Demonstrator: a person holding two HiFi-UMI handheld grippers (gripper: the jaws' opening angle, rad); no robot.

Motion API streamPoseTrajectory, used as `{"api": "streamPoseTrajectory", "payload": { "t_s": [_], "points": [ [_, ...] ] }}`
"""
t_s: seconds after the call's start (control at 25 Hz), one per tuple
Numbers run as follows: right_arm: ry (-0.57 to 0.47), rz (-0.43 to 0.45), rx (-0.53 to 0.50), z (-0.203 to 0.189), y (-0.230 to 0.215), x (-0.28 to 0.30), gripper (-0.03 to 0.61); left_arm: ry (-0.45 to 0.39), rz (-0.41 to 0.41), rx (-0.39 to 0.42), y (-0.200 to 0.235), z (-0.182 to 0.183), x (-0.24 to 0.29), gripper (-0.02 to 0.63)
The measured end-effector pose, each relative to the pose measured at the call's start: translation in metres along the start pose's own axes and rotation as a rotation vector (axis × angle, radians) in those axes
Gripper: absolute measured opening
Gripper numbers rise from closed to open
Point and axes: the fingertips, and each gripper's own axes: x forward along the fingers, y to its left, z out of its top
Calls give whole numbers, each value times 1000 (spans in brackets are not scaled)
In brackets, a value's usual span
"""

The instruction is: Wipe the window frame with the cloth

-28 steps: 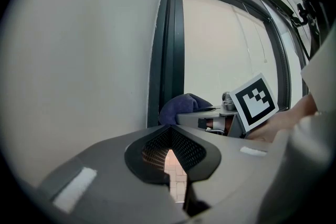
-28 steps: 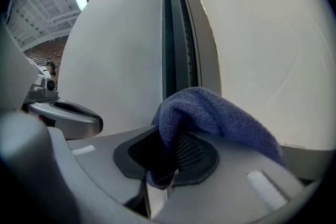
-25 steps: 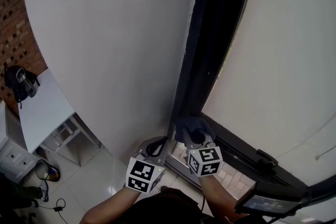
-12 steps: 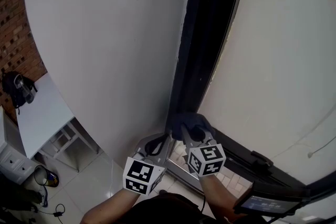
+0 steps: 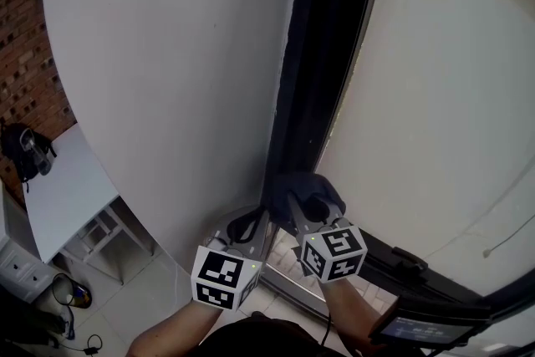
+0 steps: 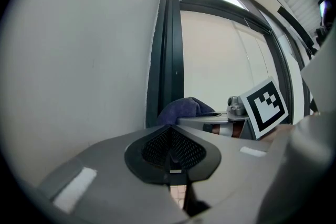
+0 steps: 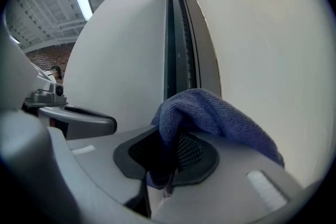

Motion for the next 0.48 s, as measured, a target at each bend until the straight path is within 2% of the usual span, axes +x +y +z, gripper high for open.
{"api": "streamPoseTrajectory", "payload": {
  "t_s": [0.16,0.36,0.48],
  "points": [
    [-23,4,-25,20,0,-1,67,-10,40,-7,8,17,3,-6],
    [-41,3,-39,36,0,-3,67,0,4,-16,1,32,5,-6],
    [-60,2,-47,50,-1,-7,67,-24,4,-19,0,45,6,-6]
  ]
}}
